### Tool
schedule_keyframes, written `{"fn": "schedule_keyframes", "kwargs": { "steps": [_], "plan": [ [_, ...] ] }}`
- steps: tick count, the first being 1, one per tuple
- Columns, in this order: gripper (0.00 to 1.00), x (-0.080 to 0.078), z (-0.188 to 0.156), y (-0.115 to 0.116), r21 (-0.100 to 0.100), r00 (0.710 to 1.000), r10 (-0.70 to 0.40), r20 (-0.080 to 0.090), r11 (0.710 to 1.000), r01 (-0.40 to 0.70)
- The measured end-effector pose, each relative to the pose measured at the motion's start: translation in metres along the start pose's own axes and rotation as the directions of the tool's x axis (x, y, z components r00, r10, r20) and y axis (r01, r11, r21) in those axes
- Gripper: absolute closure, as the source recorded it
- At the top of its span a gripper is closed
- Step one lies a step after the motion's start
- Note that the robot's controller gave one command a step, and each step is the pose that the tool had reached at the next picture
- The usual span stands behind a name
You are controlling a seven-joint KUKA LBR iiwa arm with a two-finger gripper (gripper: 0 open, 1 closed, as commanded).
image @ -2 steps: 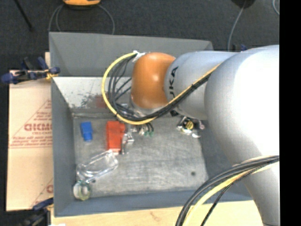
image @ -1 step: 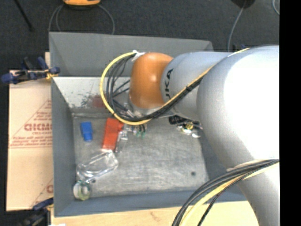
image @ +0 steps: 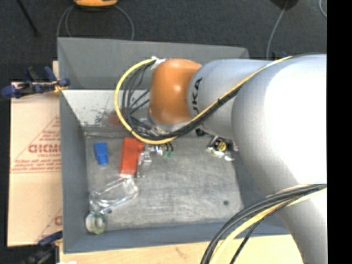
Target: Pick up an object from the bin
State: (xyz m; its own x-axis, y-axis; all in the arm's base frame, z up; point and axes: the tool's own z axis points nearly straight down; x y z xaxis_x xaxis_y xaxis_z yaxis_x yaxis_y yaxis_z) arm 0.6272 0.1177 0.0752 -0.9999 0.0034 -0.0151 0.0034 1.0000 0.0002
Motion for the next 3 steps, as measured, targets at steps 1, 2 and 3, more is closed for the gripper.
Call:
{"fn": "schedule_keyframes", "kwargs": {
  "steps": [1,2,3],
  "plan": [
    [1.0,-0.001,-0.001,0.0,0.0,1.0,-0.001,0.002,1.0,0.001],
    [1.0,-0.016,0.0,-0.009,-0.008,0.998,0.064,-0.001,0.998,-0.064],
    [1.0,-0.011,-0.014,0.003,-0.003,0.993,0.116,-0.002,0.993,-0.116]
  ]
}}
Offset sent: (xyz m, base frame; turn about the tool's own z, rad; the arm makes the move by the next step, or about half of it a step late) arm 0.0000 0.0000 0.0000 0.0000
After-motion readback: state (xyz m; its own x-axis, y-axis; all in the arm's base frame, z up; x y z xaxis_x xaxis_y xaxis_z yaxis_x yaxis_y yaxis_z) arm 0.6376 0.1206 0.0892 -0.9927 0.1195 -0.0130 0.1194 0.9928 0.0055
